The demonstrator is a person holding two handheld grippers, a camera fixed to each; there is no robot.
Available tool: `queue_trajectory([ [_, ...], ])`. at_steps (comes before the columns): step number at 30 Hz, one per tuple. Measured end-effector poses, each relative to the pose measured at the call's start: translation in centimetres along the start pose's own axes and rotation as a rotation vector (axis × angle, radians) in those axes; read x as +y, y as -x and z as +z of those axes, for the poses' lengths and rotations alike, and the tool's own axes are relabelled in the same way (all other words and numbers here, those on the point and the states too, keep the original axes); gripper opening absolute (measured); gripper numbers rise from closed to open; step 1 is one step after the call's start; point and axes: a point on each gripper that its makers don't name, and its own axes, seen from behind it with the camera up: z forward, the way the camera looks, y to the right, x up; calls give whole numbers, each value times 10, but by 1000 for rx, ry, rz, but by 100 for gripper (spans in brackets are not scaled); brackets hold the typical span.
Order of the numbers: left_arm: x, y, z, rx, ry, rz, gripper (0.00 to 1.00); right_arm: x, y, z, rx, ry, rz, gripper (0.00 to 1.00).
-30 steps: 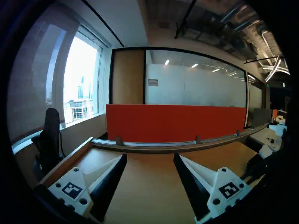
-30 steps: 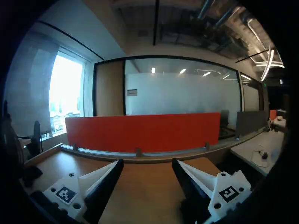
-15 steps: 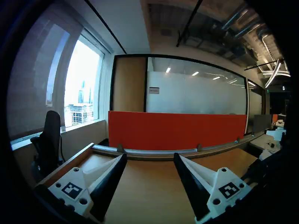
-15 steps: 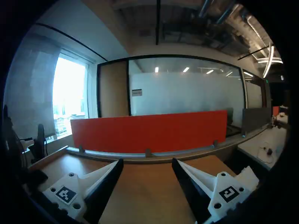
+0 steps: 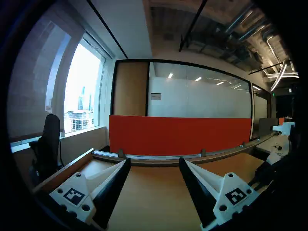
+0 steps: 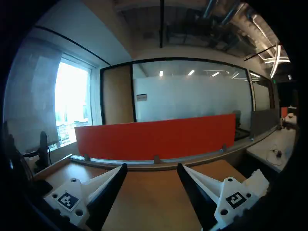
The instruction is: Fold towel
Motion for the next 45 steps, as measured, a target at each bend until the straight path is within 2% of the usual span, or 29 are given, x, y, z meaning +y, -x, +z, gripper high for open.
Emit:
queue_trajectory([
  [8, -10, 26, -4, 31, -21, 20, 92, -7, 3, -4, 12, 6, 2, 100],
  [18, -18, 72, -9, 36, -37, 20, 92, -19, 17, -4, 23, -2, -16, 100],
  [24, -19, 98, -11, 42, -39, 21, 92, -24, 34, -1, 15, -2, -36, 100],
  [33, -22, 135, -12, 36, -48, 23, 92, -33, 57, 4, 1, -11, -35, 100],
  [45, -20, 164, -14, 39, -55, 22, 92, -34, 68, 5, 13, -15, -46, 100],
])
